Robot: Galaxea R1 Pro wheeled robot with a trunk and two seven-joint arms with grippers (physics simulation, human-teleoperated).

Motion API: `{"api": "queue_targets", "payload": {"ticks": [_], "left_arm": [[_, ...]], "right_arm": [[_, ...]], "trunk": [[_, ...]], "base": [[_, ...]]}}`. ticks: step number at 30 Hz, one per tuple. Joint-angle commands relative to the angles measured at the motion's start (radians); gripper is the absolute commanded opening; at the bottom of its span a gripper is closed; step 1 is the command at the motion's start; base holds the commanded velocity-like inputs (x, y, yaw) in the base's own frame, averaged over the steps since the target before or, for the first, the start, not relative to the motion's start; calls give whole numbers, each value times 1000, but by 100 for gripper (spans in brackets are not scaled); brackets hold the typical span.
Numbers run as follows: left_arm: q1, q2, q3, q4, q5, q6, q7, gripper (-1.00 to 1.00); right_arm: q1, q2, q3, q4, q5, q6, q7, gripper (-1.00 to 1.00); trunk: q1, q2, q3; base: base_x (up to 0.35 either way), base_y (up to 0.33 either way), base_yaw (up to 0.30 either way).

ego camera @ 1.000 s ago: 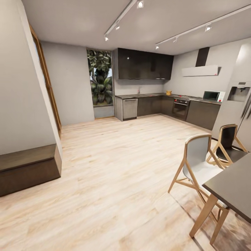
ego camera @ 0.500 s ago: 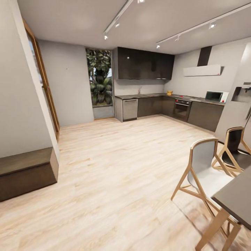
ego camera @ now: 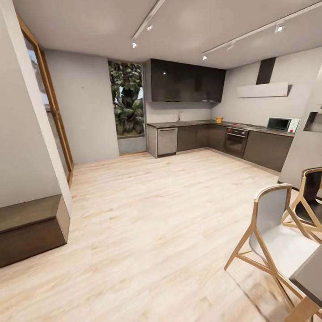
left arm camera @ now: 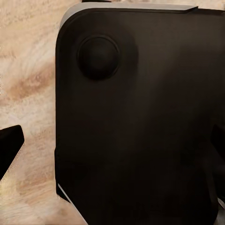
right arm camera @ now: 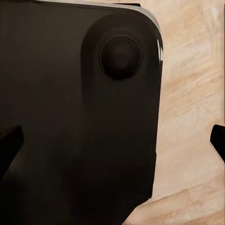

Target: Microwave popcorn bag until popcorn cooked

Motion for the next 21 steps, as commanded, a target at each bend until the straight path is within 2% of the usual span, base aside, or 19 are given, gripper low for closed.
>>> {"api": "queue_targets", "payload": {"ticks": [1,21], "left_arm": [[0,0,1,0,8,-1,0,100],[0,0,1,0,8,-2,0,100]], "right_arm": [[0,0,1,1,0,-4,0,100],[0,0,1,1,0,-4,0,100]], "trunk": [[1,0,-1],[1,0,-1]], "base": [[321,0,0],[322,0,0]]}}
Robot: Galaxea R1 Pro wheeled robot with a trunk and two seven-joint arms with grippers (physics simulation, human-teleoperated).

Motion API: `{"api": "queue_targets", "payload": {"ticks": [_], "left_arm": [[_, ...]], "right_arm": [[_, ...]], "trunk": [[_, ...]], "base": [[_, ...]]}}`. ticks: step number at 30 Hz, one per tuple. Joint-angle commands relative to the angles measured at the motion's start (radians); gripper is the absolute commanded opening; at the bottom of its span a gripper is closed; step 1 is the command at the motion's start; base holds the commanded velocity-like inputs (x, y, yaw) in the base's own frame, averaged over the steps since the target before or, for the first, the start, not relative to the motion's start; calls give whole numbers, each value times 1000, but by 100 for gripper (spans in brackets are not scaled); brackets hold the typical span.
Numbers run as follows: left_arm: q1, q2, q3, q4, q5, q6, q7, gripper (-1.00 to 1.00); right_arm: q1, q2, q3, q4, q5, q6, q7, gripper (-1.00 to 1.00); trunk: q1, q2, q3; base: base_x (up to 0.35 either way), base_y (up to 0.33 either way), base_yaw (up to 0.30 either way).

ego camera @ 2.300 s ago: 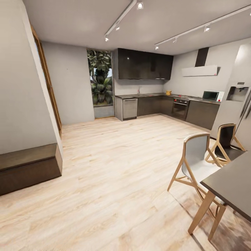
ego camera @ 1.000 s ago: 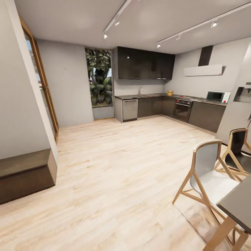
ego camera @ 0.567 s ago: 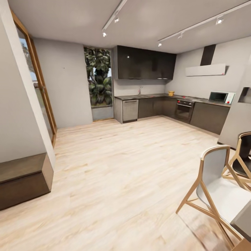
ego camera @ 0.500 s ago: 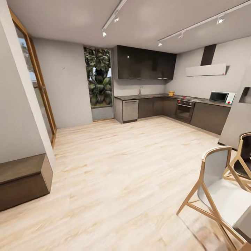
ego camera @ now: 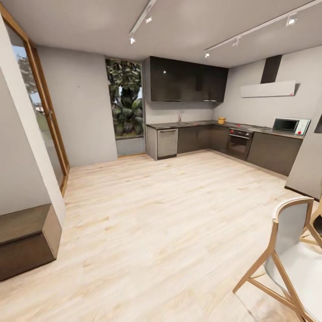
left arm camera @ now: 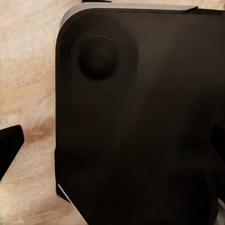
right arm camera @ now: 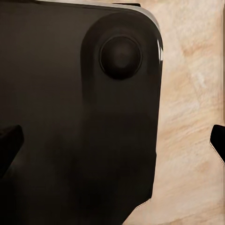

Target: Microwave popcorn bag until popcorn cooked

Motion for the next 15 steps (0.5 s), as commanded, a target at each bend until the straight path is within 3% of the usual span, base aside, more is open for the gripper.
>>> {"api": "queue_targets", "payload": {"ticks": [1,15], "left_arm": [[0,0,1,0,8,-1,0,100],[0,0,1,0,8,-1,0,100]], "right_arm": [[0,0,1,1,0,-4,0,100],[0,0,1,1,0,-4,0,100]], "trunk": [[1,0,-1],[1,0,-1]], "base": [[321,0,0],[322,0,0]]}}
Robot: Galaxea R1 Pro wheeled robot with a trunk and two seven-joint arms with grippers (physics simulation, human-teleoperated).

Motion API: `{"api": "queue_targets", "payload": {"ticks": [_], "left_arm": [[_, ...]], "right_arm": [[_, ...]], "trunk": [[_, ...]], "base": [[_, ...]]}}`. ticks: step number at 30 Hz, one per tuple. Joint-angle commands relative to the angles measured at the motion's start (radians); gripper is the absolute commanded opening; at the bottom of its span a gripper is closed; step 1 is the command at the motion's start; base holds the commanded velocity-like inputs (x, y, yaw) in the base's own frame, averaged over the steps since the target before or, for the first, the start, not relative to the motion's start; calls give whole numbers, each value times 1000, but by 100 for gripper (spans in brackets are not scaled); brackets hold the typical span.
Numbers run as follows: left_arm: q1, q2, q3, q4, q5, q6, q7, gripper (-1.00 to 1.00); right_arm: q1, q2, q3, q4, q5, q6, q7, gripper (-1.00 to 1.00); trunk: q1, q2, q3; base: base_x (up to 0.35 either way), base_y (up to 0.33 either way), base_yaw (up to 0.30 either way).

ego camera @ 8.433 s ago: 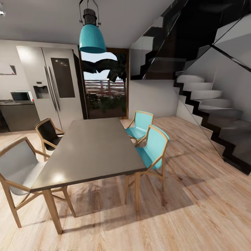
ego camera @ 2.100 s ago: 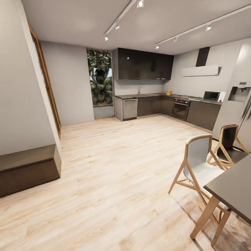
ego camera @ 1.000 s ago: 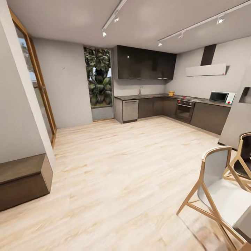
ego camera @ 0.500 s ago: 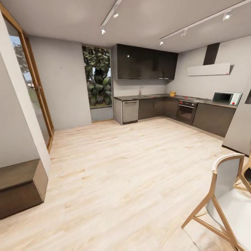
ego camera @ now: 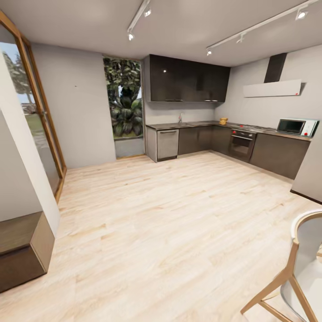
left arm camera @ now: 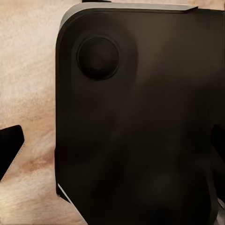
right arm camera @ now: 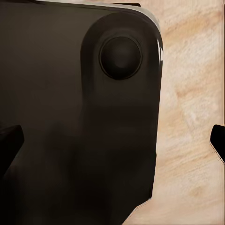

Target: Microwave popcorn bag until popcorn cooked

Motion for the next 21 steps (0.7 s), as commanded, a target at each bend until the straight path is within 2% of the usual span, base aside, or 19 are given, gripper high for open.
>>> {"api": "queue_targets", "payload": {"ticks": [1,21], "left_arm": [[0,0,1,0,8,-1,0,100],[0,0,1,0,8,-1,1,100]], "right_arm": [[0,0,1,1,0,-4,0,100],[0,-1,1,1,0,-5,0,100]], "trunk": [[1,0,-1],[1,0,-1]], "base": [[322,0,0],[322,0,0]]}}
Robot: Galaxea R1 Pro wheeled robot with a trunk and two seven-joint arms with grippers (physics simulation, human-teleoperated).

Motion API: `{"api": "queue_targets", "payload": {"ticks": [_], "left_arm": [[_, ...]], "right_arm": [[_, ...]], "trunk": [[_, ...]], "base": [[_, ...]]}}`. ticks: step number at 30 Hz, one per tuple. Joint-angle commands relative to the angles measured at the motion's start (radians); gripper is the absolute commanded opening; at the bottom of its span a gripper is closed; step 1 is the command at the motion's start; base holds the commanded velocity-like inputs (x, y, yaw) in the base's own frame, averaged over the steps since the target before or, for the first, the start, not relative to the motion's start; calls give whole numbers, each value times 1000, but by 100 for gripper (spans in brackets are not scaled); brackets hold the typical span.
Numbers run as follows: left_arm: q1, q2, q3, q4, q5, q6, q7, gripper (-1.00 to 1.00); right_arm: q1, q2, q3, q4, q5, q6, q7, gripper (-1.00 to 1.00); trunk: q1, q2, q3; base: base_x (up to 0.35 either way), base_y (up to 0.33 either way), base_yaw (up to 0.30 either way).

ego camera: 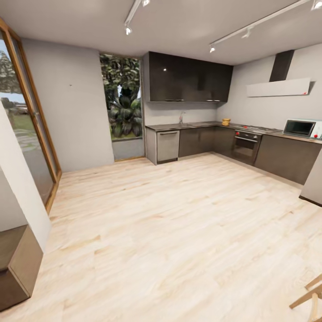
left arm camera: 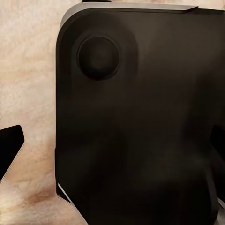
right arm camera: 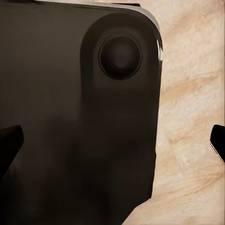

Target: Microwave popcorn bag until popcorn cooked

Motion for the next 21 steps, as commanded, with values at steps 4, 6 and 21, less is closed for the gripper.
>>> {"api": "queue_targets", "payload": {"ticks": [4,6,21], "left_arm": [[0,0,1,0,8,-1,0,100],[0,0,1,0,8,-1,0,100],[0,0,1,0,8,-2,0,100]], "right_arm": [[0,0,1,1,0,-5,0,100],[0,0,1,1,0,-5,0,100],[0,0,1,1,0,-6,0,100]], "trunk": [[1,0,-1],[1,0,-1],[1,0,-1]], "base": [[322,0,0],[322,0,0],[322,0,0]]}}
